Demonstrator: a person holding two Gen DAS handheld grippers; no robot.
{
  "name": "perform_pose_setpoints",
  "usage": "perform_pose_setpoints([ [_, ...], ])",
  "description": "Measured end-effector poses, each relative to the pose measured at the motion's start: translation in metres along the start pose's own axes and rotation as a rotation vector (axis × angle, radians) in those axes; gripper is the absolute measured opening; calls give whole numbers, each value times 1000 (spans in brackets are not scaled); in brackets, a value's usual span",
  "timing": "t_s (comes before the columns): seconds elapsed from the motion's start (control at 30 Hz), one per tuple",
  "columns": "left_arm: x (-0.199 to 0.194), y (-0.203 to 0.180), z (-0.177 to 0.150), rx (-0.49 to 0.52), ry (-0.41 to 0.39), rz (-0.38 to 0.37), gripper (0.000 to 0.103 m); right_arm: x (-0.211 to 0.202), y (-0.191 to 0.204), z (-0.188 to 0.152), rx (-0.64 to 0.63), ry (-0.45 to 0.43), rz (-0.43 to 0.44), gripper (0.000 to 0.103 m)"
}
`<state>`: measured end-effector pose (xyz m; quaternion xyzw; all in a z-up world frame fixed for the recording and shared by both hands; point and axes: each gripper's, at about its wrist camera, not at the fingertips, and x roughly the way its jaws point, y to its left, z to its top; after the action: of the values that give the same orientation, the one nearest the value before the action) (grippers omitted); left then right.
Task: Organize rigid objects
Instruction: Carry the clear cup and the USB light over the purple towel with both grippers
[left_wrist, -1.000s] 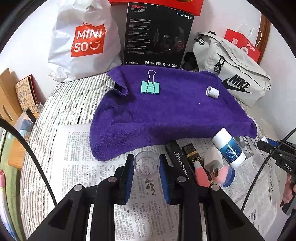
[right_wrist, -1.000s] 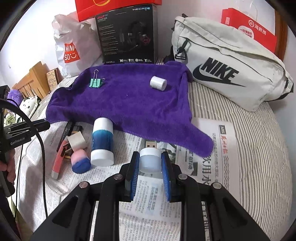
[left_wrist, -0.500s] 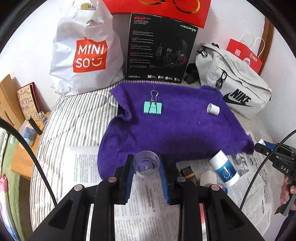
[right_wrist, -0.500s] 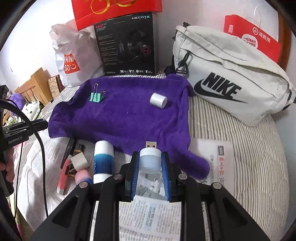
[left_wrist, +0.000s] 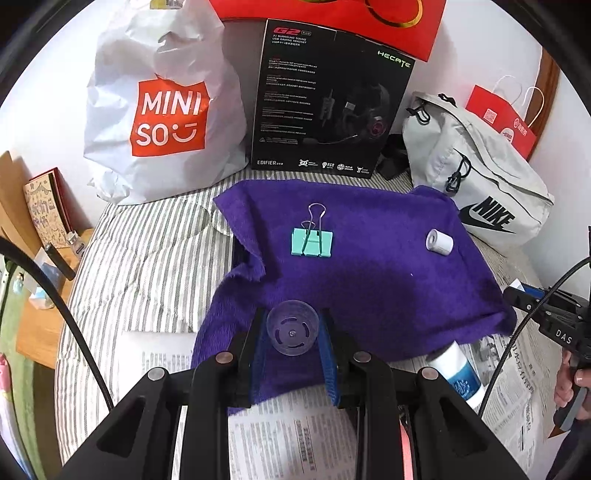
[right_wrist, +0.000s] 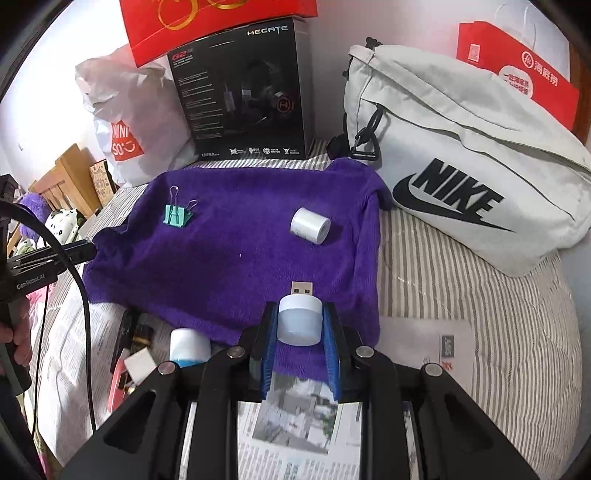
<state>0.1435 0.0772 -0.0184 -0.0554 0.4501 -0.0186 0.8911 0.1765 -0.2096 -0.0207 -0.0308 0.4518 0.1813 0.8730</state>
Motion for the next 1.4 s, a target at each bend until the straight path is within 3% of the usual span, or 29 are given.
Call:
perform_pose_setpoints([
  [0.77, 47, -1, 30, 3, 45, -27, 26, 77, 1, 31, -21, 86, -32, 24],
  [1.4, 91, -4, 38, 27, 97, -20, 26, 97, 0, 36, -38, 104, -32, 24],
])
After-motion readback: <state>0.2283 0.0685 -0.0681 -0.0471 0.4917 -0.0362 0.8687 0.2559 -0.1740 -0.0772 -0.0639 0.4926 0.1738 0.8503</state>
